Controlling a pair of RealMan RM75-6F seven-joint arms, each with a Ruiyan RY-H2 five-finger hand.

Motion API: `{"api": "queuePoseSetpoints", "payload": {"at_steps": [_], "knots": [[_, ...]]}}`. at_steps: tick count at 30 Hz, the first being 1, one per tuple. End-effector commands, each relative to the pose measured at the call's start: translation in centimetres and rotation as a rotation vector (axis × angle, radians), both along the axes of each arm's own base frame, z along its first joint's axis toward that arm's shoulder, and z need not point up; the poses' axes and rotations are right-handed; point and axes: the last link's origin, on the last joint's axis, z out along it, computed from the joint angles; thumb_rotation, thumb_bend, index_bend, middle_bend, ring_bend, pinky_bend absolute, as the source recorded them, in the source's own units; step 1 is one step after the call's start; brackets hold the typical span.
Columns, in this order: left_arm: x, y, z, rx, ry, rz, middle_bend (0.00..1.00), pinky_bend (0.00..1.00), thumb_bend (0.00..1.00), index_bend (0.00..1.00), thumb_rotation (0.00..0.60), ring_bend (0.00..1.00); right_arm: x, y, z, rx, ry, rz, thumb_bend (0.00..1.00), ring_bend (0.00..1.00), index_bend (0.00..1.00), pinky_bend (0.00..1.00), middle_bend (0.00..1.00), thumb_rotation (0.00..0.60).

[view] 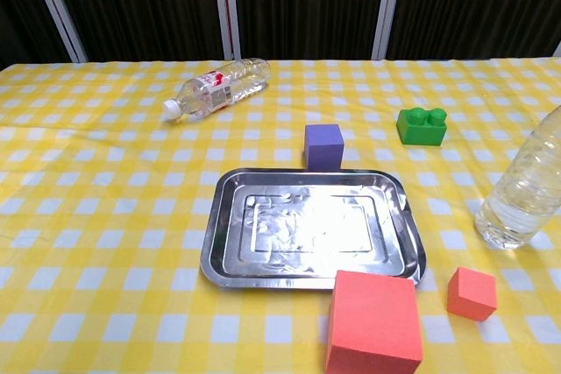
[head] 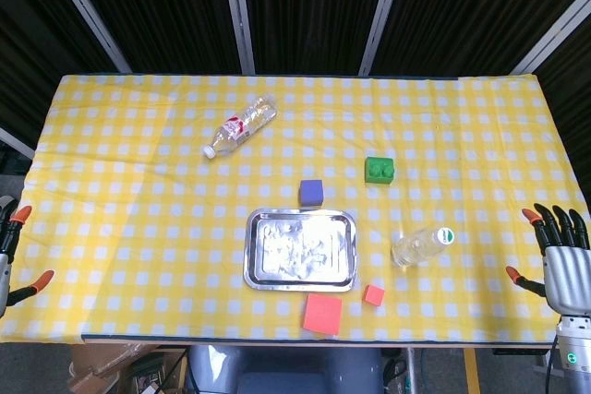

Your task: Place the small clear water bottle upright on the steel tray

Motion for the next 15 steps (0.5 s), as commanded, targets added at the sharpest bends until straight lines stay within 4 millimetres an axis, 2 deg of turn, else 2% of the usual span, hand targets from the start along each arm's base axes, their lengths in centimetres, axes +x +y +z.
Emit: {"api": "queuePoseSetpoints", "payload": {"at_steps": [1,15], "knots": [[0.16,-0.02,-0.26,-0.008,0.005,-0.005,0.00,0.00,0.13,0.00,0.600,0.00,-0.03,-0.03,0.08,0.004,-0.002,-0.007,0.11,0.05,0.15,0.00,0.13,0.600],[0.23,0.18,-0.47,-0.011,0.006,-0.004,0.00,0.00,0.13,0.00,0.600,0.00,0.07,0.39,-0.22,0.047,-0.019,-0.021,0.11,0.05,0.14,0.00,0.13,0.600]]}}
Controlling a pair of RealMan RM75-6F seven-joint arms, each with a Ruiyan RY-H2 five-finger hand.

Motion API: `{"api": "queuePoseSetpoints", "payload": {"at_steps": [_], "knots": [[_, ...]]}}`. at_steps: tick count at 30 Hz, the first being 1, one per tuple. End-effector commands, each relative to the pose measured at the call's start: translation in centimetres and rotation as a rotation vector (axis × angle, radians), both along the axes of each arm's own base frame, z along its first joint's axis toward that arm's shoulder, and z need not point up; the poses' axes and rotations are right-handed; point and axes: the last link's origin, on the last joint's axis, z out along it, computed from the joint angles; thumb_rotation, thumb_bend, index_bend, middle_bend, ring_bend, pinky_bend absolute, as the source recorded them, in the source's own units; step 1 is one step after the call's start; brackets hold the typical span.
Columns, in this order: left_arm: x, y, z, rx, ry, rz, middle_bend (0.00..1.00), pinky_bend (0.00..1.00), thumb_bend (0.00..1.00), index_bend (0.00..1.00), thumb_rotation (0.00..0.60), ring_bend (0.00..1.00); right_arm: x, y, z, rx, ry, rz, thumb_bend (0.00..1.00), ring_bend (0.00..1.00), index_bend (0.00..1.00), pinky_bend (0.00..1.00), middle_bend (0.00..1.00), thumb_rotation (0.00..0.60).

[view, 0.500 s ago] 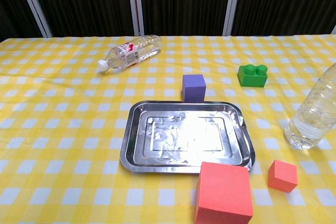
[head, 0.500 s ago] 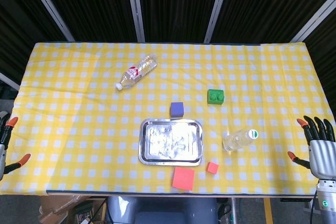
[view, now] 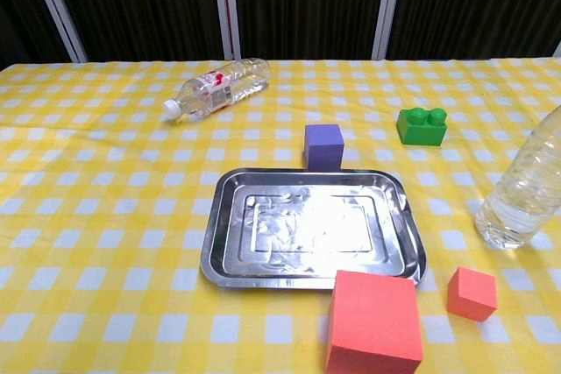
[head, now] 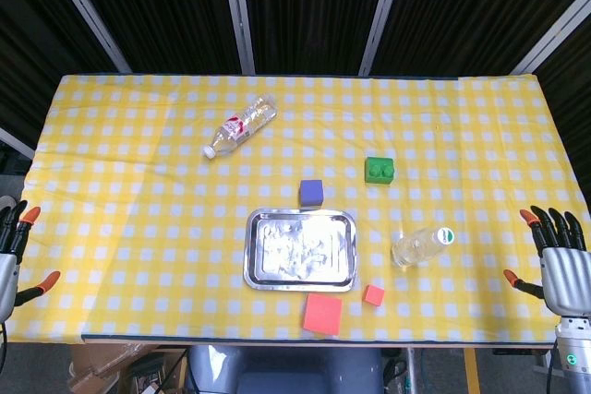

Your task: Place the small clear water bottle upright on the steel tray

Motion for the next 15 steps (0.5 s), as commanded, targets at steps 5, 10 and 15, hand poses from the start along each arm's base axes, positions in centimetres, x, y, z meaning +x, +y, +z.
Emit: {"api": "queuePoseSetpoints", "payload": {"at_steps": [5,10,15], "knots": [[-0.1,-0.1,-0.2,-0.021,-0.001,0.017,0.00,0.00,0.13,0.00,0.600,0.00,0.1,0.1,-0.9,0.092,-0.101,-0.032,0.11,0.05,0.14,0.00,0.13,0.600],[0.0,-0.1,-0.5,-0.029,0.002,0.019,0.00,0.00,0.13,0.00,0.600,0.00,0.7,-1.4,-2.0,0.233,-0.302,-0.031,0.10,0.05,0.14,0.00,0.13,0.600],[-0.1,0.0,-0.6,-0.031,0.008,0.021,0.00,0.00,0.13,0.00,0.600,0.00,1.7,-3.6,-3.3,0.340,-0.454,-0.036,0.10,0.05,0.14,0.00,0.13,0.600]]}}
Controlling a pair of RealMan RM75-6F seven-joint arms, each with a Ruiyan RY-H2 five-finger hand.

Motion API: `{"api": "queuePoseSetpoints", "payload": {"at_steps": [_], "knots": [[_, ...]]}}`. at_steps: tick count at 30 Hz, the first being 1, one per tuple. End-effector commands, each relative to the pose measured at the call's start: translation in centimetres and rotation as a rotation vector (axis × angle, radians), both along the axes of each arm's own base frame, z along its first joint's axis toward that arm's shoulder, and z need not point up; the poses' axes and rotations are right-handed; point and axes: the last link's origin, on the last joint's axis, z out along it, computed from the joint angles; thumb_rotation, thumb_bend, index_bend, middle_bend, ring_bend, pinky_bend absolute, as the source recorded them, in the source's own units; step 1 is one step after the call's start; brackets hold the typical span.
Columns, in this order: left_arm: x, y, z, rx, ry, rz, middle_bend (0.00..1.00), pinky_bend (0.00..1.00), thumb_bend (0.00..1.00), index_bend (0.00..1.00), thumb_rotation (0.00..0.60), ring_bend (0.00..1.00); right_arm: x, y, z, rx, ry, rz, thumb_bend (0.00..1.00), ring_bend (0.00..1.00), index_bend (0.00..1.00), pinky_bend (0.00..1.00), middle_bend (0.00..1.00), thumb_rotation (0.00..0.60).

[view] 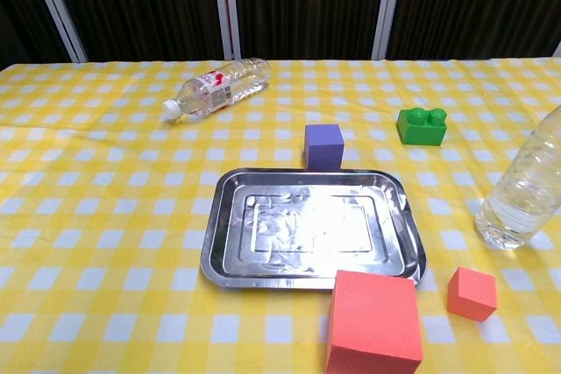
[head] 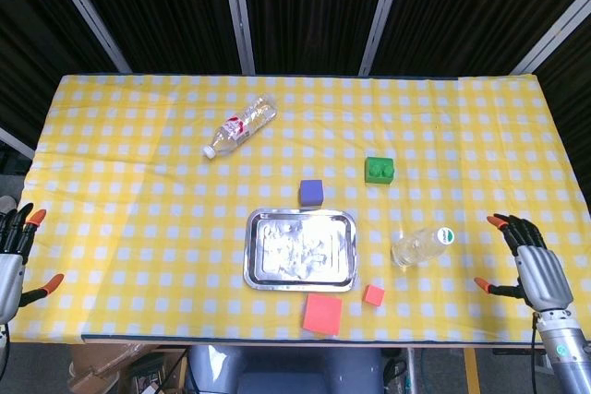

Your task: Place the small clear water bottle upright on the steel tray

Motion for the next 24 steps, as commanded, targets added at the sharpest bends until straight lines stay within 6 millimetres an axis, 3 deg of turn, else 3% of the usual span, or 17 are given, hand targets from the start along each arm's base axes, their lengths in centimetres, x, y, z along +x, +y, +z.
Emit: {"api": "queuePoseSetpoints", "payload": {"at_steps": [1,10,24], "knots": [[0.1,0.0,0.0,0.005,0.000,-0.003,0.00,0.00,0.13,0.00,0.600,0.00,1.3,-2.3,-1.4,0.133,-0.148,-0.003,0.10,0.05,0.14,0.00,0.13,0.600],[0.0,0.0,0.2,0.011,0.006,0.002,0.00,0.00,0.13,0.00,0.600,0.00,2.3,-4.1,-3.7,0.228,-0.204,-0.037,0.10,0.05,0.14,0.00,0.13,0.600],[0.0,0.0,-0.1,0.002,0.014,0.007,0.00,0.00,0.13,0.00,0.600,0.00,4.2,-4.6,-6.2,0.276,-0.300,-0.044,0.10,0.05,0.16,0.00,0.13,0.600]]}}
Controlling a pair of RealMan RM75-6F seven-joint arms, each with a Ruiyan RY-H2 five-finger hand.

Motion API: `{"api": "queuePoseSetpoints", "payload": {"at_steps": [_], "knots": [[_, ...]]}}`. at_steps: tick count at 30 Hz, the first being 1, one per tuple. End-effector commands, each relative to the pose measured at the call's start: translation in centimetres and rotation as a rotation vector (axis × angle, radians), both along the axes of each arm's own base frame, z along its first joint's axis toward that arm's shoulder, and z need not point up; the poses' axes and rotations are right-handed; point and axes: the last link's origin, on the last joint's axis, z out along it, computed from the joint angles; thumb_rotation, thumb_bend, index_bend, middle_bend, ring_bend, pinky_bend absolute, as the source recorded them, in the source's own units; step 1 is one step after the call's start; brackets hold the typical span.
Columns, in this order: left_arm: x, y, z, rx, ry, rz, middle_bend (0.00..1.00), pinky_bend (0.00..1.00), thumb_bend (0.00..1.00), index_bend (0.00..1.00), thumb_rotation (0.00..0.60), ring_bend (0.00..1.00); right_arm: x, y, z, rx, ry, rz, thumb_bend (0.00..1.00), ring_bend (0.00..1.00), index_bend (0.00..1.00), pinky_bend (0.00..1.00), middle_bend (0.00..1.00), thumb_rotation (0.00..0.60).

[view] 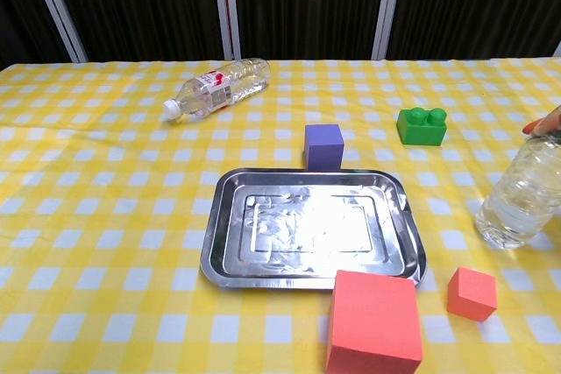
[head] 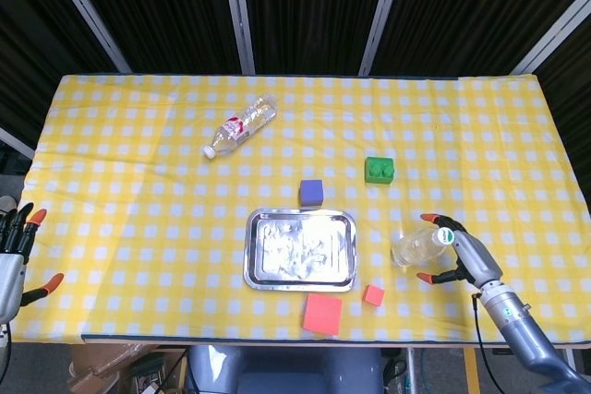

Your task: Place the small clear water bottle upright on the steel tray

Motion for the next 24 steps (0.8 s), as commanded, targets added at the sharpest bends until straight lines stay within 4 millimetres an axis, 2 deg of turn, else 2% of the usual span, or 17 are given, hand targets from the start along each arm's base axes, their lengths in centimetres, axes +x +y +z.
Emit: {"api": "queuePoseSetpoints", "payload": {"at_steps": [1,7,15,17,20,24], "knots": [[0.0,0.0,-0.1,-0.004,0.000,0.003,0.00,0.00,0.13,0.00,0.600,0.00,0.7,-0.1,-0.5,0.011,-0.043,0.003,0.10,0.05,0.17,0.00,0.14,0.600],[0.1,0.0,-0.1,-0.007,0.002,0.003,0.00,0.00,0.13,0.00,0.600,0.00,2.1,-0.4,-1.3,0.025,-0.122,0.017,0.10,0.05,0.23,0.00,0.21,0.600],[0.1,-0.1,0.1,0.002,0.000,0.001,0.00,0.00,0.13,0.00,0.600,0.00,2.2,-0.7,-2.0,0.002,-0.119,0.007,0.10,0.12,0.32,0.00,0.33,0.600],[0.1,-0.1,0.1,0.002,-0.001,0.000,0.00,0.00,0.13,0.00,0.600,0.00,2.0,-0.7,-2.2,-0.004,-0.118,-0.005,0.10,0.16,0.37,0.00,0.37,0.600],[0.1,-0.1,0.1,0.003,-0.002,0.000,0.00,0.00,0.13,0.00,0.600,0.00,1.5,-0.9,-2.5,-0.037,-0.128,-0.026,0.10,0.25,0.54,0.00,0.49,0.600],[0.1,-0.2,0.1,0.003,-0.003,-0.002,0.00,0.00,0.13,0.00,0.600,0.00,0.9,-1.2,-2.6,-0.095,-0.136,-0.050,0.10,0.34,0.72,0.00,0.58,0.600]]}}
